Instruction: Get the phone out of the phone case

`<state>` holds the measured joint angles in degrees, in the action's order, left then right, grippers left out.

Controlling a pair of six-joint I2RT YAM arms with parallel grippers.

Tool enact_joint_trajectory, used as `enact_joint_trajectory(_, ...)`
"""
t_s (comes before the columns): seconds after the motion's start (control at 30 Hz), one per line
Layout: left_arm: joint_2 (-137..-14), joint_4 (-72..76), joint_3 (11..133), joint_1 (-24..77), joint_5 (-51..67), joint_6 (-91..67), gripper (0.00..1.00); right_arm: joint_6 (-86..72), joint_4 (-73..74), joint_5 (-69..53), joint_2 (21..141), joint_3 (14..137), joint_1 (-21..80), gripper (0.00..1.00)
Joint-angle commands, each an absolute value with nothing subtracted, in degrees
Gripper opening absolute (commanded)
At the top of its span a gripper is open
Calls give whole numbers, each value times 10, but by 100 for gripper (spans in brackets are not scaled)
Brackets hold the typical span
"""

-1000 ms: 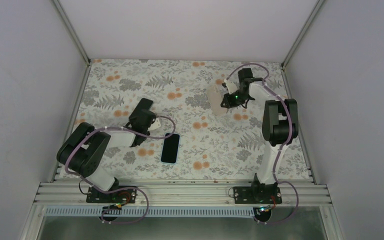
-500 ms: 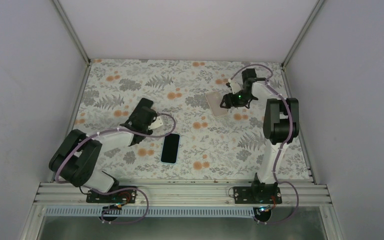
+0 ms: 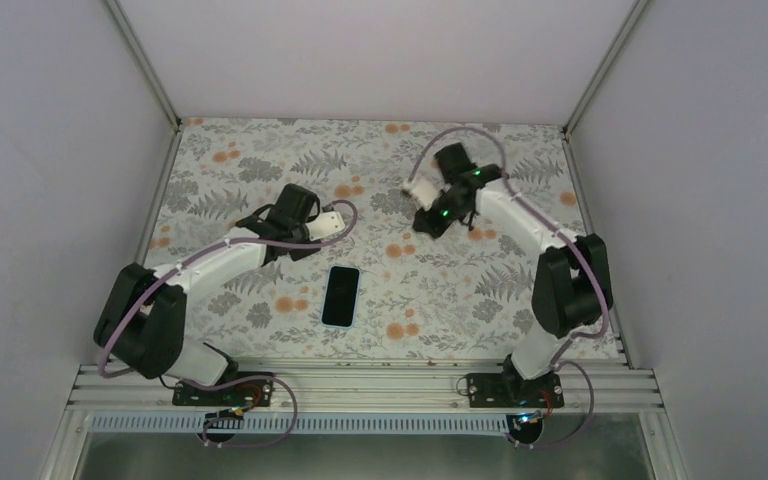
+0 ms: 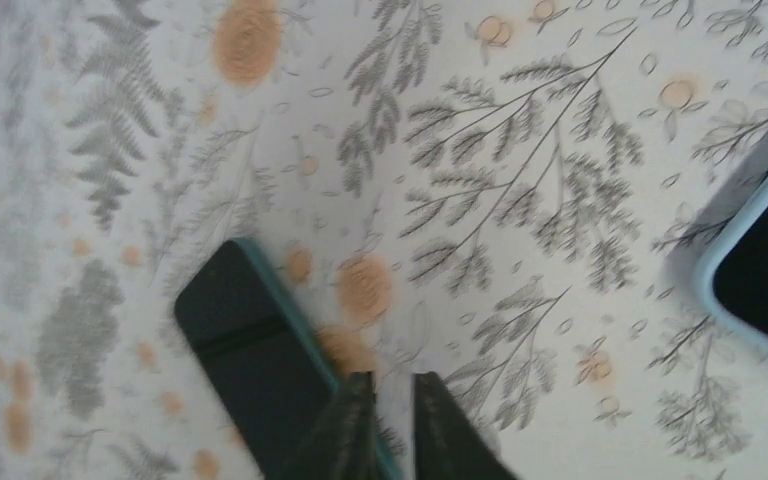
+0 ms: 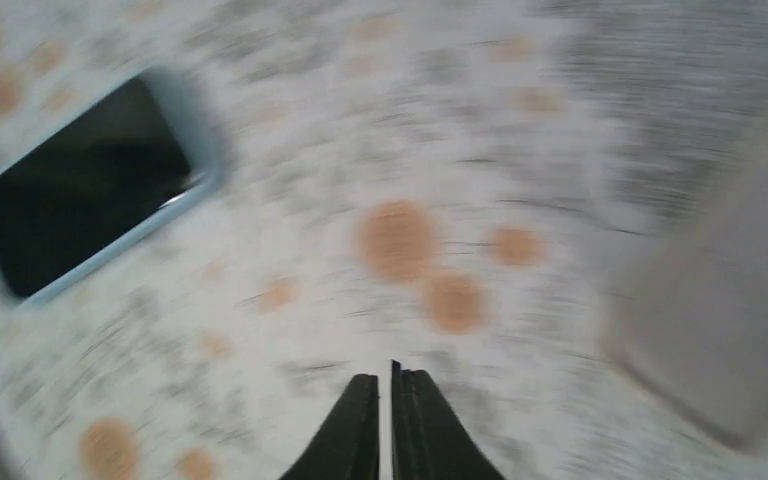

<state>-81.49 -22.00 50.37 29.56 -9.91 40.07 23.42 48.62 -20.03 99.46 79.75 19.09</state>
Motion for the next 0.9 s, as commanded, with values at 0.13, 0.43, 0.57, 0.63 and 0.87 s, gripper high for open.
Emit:
enact_joint_trajectory(0.13,-933,-273,565,284,92,371,2,377,557,-296,885,685,341,4)
enact_joint_trajectory(0.43,-1029,-332,638,284,175,380,2,346,505,-236,933,670,529,4)
enact_joint_trajectory(0.57,-1047,-348,643,284,195,383,2,331,483,-207,1008,693,592,4)
enact_joint_trajectory(0.63,-1047,-351,638,284,203,385,2,330,478,-206,1036,704,608,4)
enact_joint_trajectory(0.87,-1055,-355,624,284,213,396,2,320,462,-204,1094,743,639,4)
